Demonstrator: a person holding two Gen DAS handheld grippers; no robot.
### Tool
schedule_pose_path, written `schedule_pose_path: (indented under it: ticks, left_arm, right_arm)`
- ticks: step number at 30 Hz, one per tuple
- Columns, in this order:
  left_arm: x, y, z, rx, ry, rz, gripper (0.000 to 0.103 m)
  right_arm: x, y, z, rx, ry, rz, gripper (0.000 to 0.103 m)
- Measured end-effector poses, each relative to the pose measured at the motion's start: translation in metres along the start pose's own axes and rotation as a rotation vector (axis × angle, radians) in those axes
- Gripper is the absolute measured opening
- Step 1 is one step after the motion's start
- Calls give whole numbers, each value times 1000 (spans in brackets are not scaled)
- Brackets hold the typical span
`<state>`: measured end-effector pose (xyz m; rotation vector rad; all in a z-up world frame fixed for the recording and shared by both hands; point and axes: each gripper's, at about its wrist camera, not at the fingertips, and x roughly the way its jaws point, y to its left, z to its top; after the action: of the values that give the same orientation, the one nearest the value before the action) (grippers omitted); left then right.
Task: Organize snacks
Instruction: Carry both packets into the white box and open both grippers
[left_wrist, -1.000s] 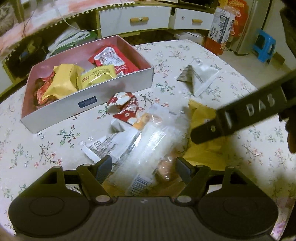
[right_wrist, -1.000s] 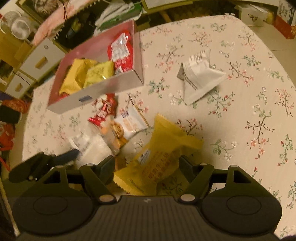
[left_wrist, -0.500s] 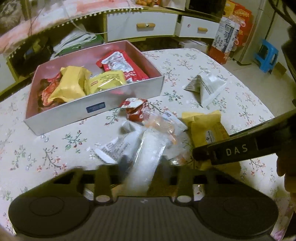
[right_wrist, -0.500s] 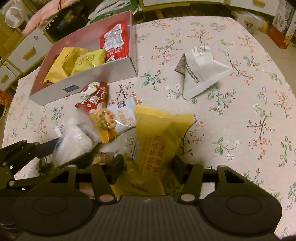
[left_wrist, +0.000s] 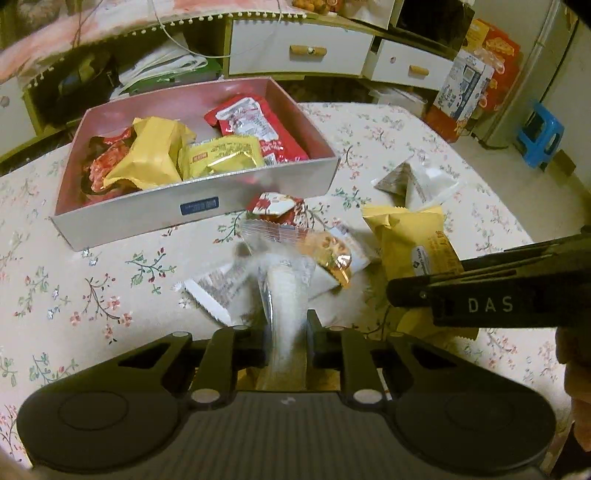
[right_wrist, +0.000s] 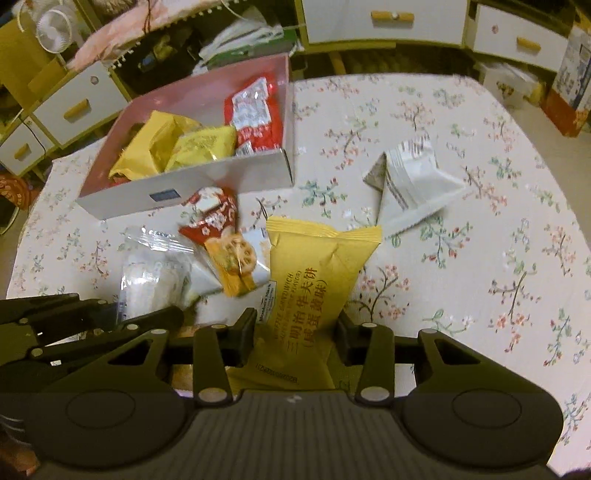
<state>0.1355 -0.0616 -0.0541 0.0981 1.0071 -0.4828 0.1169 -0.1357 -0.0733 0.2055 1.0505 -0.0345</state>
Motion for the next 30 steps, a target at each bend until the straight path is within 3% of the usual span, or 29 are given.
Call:
schedule_pose_path:
  ticks: [22,30]
  left_arm:
    - [-36,16,17,-147,-103,-59,21]
    - [-41,25,23,-173,-134,-48,21]
  right_arm:
    - [-17,17,11,-98,-155,-64,38]
    - [-21,22,17,-125,-195,-66,38]
